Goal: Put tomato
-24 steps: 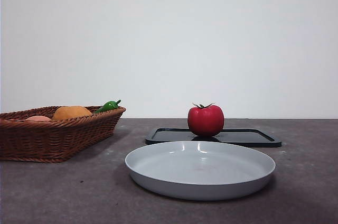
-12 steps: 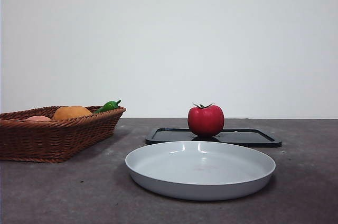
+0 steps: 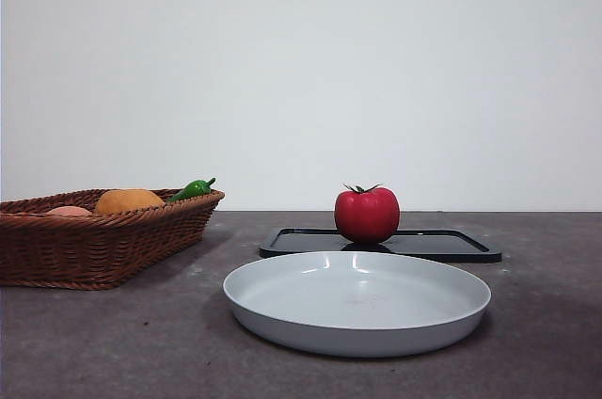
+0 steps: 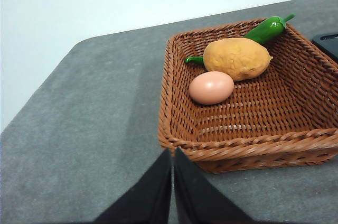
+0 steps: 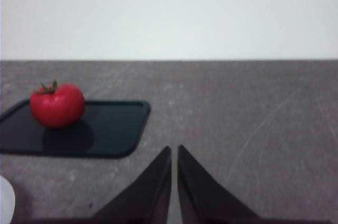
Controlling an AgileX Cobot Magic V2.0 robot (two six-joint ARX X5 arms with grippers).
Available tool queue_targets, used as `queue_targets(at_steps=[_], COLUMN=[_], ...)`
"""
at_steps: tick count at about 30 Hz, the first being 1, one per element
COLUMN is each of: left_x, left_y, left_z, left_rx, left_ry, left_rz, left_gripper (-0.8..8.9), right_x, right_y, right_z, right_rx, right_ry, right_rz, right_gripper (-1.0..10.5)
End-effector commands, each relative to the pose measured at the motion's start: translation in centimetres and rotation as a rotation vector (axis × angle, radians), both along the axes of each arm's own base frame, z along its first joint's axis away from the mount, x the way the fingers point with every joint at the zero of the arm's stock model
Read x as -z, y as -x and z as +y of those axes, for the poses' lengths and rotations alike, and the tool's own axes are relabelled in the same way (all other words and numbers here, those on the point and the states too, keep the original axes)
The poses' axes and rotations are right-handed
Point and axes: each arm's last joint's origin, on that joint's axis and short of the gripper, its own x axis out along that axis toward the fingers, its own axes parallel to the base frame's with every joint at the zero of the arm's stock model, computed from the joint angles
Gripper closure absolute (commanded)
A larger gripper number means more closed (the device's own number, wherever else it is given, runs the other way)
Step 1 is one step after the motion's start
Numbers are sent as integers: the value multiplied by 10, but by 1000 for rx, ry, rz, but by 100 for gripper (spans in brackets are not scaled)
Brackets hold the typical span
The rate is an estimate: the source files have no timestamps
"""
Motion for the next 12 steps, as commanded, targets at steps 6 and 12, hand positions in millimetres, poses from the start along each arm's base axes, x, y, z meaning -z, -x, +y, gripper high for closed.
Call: queue_targets(at_steps=[6, 12], left_x=[8, 8], left_y=[-1, -1], left_z=[0, 0], left_rx=[-4, -4], left_ry=[5, 5], left_rz=[27, 27], left_gripper=[806, 806], right_x=[14, 12], right_y=[1, 1], right_z=[0, 0], right_rx=[0, 0], right_ry=[-14, -17], right_rz=[133, 112], right_gripper=[935, 935])
